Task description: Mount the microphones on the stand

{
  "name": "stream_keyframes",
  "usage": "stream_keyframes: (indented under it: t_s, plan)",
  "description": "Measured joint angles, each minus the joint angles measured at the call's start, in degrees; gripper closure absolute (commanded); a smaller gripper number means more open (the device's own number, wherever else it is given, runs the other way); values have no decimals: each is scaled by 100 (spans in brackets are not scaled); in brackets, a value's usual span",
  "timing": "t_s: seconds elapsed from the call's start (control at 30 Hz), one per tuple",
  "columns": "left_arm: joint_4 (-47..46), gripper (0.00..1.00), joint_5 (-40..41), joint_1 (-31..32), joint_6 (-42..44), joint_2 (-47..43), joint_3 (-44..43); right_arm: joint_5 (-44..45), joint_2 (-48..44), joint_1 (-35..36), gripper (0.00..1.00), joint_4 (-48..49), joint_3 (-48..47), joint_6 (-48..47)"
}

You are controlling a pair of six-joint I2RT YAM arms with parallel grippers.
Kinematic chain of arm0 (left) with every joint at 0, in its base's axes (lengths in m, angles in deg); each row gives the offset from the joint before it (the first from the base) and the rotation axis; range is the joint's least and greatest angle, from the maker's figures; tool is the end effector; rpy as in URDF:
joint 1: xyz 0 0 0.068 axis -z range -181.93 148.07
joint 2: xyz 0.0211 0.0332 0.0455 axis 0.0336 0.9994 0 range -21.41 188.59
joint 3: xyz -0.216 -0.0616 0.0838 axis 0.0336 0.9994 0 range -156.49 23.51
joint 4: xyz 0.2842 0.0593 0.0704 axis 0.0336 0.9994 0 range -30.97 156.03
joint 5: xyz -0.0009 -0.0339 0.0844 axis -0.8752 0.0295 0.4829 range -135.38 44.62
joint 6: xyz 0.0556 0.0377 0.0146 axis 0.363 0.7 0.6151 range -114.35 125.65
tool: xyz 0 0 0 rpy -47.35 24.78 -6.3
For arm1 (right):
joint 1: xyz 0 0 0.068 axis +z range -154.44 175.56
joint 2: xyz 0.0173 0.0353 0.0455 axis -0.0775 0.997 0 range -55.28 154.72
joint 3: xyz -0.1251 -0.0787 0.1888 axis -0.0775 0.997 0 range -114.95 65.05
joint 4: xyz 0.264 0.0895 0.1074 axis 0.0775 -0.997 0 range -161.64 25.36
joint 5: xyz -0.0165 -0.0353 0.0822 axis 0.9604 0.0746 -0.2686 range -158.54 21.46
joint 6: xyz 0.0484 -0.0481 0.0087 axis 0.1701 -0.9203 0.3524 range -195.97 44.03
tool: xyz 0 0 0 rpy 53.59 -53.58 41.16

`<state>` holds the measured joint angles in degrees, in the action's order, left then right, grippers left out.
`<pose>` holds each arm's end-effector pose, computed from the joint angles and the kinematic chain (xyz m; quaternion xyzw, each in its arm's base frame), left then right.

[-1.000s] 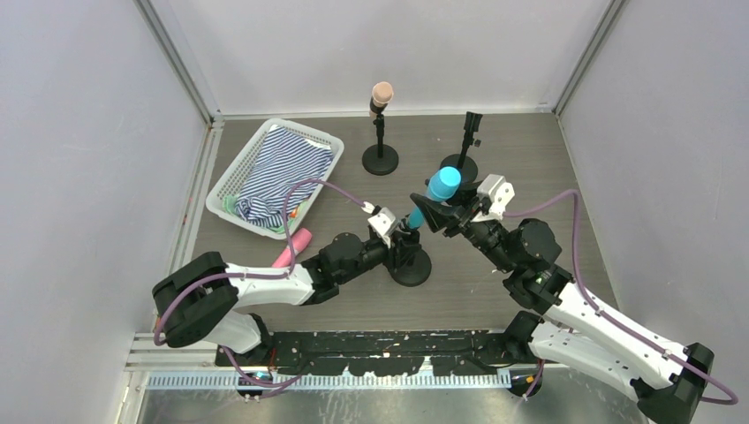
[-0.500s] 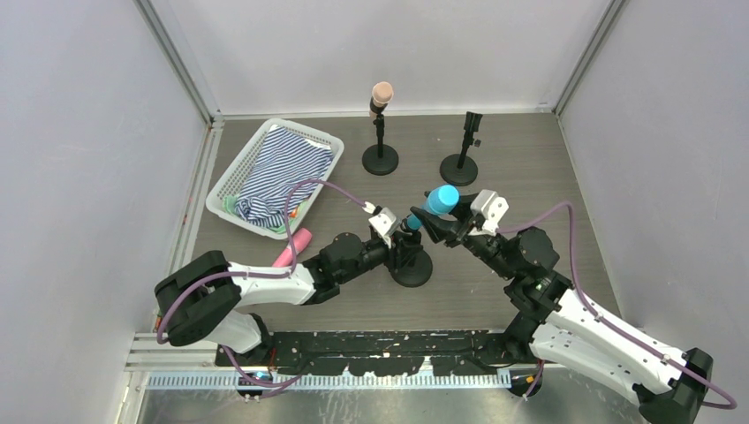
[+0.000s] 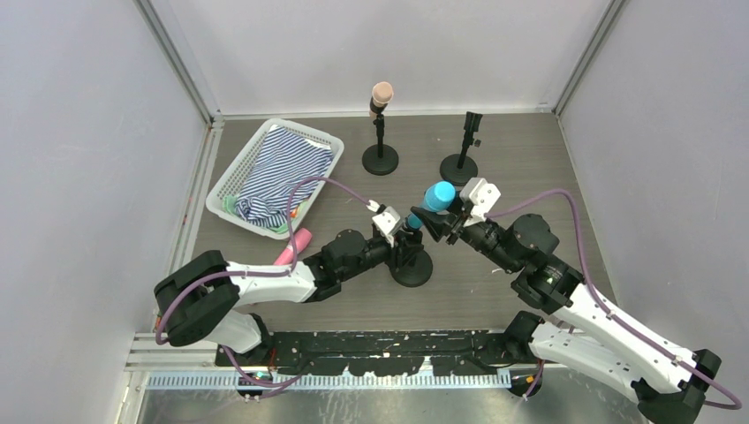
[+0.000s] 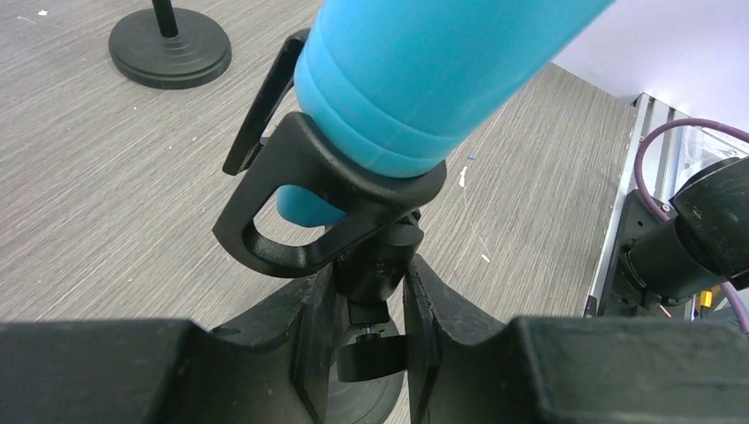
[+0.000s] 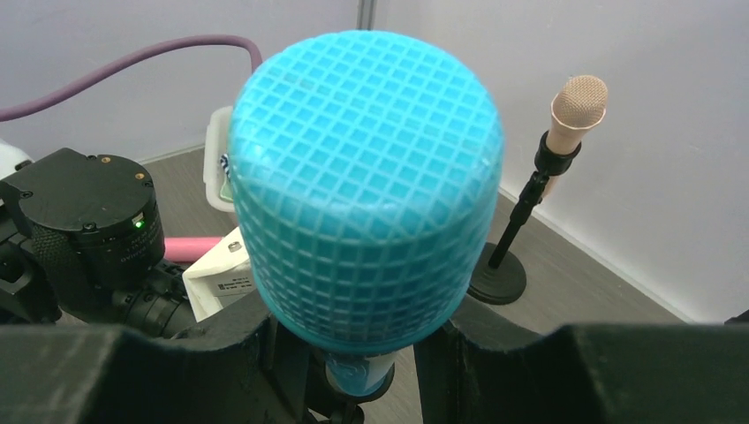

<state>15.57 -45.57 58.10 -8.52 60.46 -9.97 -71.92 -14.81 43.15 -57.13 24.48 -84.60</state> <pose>0.1749 -0.3036 0.1569 0.2881 0.6782 -0.4088 0.5384 0.1716 0.1926 0.3403 -0.3297 0.5702 0.2692 0.7026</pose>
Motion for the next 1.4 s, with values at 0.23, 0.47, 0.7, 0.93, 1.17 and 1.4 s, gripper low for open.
stream_keyframes:
  t_s: [0.23, 0.47, 0.7, 0.93, 1.17, 1.4]
  plan:
    - [26, 100, -11, 0, 33, -2, -11, 173, 79, 2, 99, -168, -66, 234]
    - [39, 100, -4, -7, 15, -2, -15, 568, 240, 2, 99, -590, -177, 409]
    - [50, 100, -7, -9, 13, -2, -17, 778, 579, 20, 99, -1185, -671, 474]
    - [66, 100, -4, -4, 55, -2, -24, 750, 1056, 26, 99, -2544, -1650, 614]
    - [70, 100, 13, 0, 76, -2, -24, 693, 2059, -4, 99, -4041, -3187, 802]
    - [90, 100, 13, 2, 83, -13, -24, 710, 2739, -15, 99, -4896, -4089, 905]
